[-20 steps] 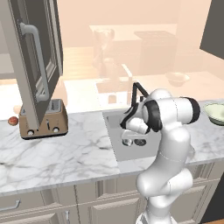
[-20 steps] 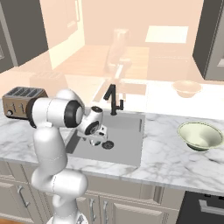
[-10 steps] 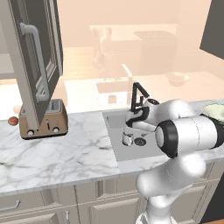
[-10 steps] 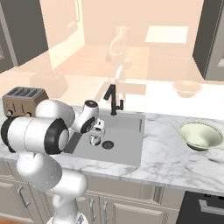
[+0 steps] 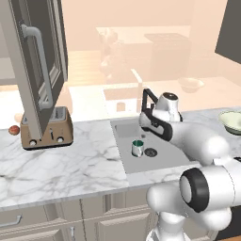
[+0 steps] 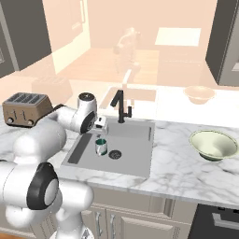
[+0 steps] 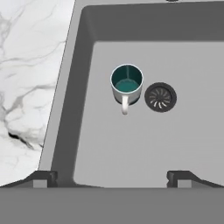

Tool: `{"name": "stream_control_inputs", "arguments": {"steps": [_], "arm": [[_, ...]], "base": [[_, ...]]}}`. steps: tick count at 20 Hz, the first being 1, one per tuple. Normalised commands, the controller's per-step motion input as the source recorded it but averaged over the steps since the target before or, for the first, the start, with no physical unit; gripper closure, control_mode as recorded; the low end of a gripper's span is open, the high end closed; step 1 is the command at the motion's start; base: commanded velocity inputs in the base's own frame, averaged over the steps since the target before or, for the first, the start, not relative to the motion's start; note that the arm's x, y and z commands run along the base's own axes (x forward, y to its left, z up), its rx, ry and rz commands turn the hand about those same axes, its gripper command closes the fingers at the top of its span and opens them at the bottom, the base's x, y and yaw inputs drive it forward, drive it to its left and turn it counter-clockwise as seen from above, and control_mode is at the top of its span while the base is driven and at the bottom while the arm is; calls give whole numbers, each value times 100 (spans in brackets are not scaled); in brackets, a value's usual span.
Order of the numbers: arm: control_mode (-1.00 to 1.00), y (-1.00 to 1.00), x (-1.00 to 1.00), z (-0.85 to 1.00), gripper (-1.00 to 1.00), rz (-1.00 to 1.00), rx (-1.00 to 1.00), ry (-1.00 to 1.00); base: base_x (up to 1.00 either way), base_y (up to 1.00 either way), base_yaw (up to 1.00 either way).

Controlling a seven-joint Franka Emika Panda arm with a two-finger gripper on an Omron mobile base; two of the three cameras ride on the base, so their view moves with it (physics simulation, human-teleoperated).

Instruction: Pick the mug and place it in the sink. Pick the bowl and place it in the open cabinet and then close the cabinet.

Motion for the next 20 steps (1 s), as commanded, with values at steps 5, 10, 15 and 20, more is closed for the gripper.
{"name": "stream_control_inputs", "arguments": {"steps": [5, 10, 15, 20], "arm": [[-100, -16, -43, 72, -100, 1, -6, 0], [-100, -21, -45, 54, -100, 3, -6, 0], [-100, -13, -27, 31, -100, 0, 0, 0], [-100, 3, -3, 37, -100, 0, 0, 2]], "base": [[0, 0, 0], [0, 0, 0], [0, 0, 0], [0, 0, 0]]}}
